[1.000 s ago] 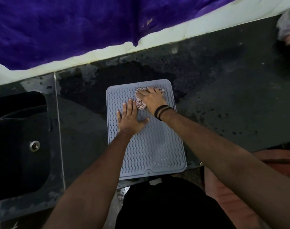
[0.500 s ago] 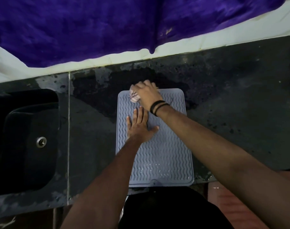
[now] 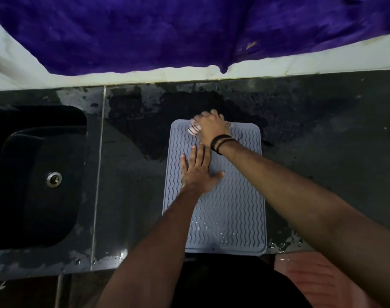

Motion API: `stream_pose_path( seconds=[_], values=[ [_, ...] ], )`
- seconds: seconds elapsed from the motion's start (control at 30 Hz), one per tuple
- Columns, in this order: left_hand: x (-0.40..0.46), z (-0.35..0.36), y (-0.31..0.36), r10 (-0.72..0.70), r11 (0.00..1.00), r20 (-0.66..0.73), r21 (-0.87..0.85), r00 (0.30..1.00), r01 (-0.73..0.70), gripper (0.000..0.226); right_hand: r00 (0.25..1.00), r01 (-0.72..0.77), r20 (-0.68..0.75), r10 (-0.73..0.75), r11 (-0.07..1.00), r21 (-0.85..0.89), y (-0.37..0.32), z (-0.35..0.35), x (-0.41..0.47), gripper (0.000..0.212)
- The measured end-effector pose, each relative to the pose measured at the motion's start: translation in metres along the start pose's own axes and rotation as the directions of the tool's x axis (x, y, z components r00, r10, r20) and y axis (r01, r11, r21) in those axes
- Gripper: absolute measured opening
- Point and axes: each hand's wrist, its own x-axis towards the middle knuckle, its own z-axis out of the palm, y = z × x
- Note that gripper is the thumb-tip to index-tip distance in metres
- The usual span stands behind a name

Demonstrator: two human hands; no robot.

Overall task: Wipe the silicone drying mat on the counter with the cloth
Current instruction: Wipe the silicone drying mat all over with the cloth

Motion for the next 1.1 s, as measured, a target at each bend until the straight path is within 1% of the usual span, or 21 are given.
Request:
stream_pose_path(
  seconds=[0.07, 0.1, 0.17, 0.23, 0.3, 0.4, 0.5, 0.57, 0.67, 0.83, 0.9, 0.97, 1.03, 1.1],
  values=[
    [0.002, 0.002, -0.002, 0.005, 1.0, 0.024, 0.0, 1.0, -0.005, 0.096, 0.996, 0.083, -0.025, -0.082, 0.995, 0.054, -0.021, 0.0, 0.011, 0.057],
    [0.003, 0.003, -0.002, 0.006, 1.0, 0.033, 0.003, 0.999, -0.006, 0.094, 0.989, 0.147, -0.005, -0.147, 0.988, 0.037, -0.029, 0.002, 0.015, 0.061],
    [0.004, 0.004, -0.002, 0.006, 1.0, 0.045, 0.014, 0.999, -0.007, 0.092, 0.971, 0.238, 0.051, -0.235, 0.969, -0.066, -0.036, 0.009, 0.015, 0.065],
    [0.005, 0.004, -0.002, -0.003, 1.0, 0.046, 0.005, 0.999, 0.003, 0.092, 0.964, 0.266, 0.048, -0.262, 0.952, -0.153, -0.03, 0.012, 0.012, 0.066],
    [0.004, 0.002, -0.001, -0.016, 1.0, 0.027, -0.011, 1.0, 0.016, 0.094, 0.96, 0.278, 0.038, -0.276, 0.939, -0.203, -0.019, 0.009, 0.009, 0.066],
    [0.002, 0.0, 0.001, -0.018, 0.999, 0.015, -0.039, 1.0, 0.019, 0.1, 0.973, 0.232, 0.066, -0.223, 0.932, -0.277, 0.009, -0.004, 0.006, 0.059],
    [0.001, -0.001, 0.001, -0.016, 0.999, 0.017, -0.05, 1.0, 0.017, 0.102, 0.981, 0.188, 0.104, -0.162, 0.922, -0.338, 0.039, -0.01, -0.01, 0.059],
    [0.001, 0.0, 0.0, -0.011, 0.998, 0.011, -0.054, 1.0, 0.012, 0.103, 0.988, 0.148, 0.097, -0.121, 0.927, -0.345, 0.058, -0.007, -0.023, 0.057],
    [0.002, 0.001, -0.001, -0.013, 0.998, 0.01, -0.054, 1.0, 0.013, 0.104, 0.996, 0.075, 0.07, -0.054, 0.939, -0.335, 0.082, -0.004, -0.04, 0.053],
    [0.001, 0.001, 0.002, -0.027, 0.999, 0.002, -0.043, 1.0, 0.027, 0.103, 0.998, -0.022, 0.043, 0.037, 0.947, -0.319, 0.117, -0.002, -0.068, 0.058],
    [0.001, 0.0, 0.001, -0.029, 0.999, 0.007, -0.046, 1.0, 0.029, 0.102, 0.997, -0.055, 0.041, 0.071, 0.95, -0.306, 0.126, -0.001, -0.076, 0.056],
    [0.0, -0.002, 0.002, -0.023, 0.998, 0.025, -0.052, 0.999, 0.024, 0.102, 0.989, -0.121, 0.044, 0.139, 0.949, -0.292, 0.133, -0.004, -0.078, 0.051],
    [0.001, -0.003, 0.002, -0.021, 0.999, 0.029, -0.046, 0.999, 0.023, 0.102, 0.969, -0.217, 0.059, 0.242, 0.938, -0.272, 0.135, -0.011, -0.071, 0.042],
    [0.001, -0.003, 0.002, -0.027, 0.999, 0.032, -0.036, 0.999, 0.028, 0.102, 0.935, -0.334, 0.063, 0.349, 0.926, -0.176, 0.132, -0.019, -0.063, 0.036]
  ],
)
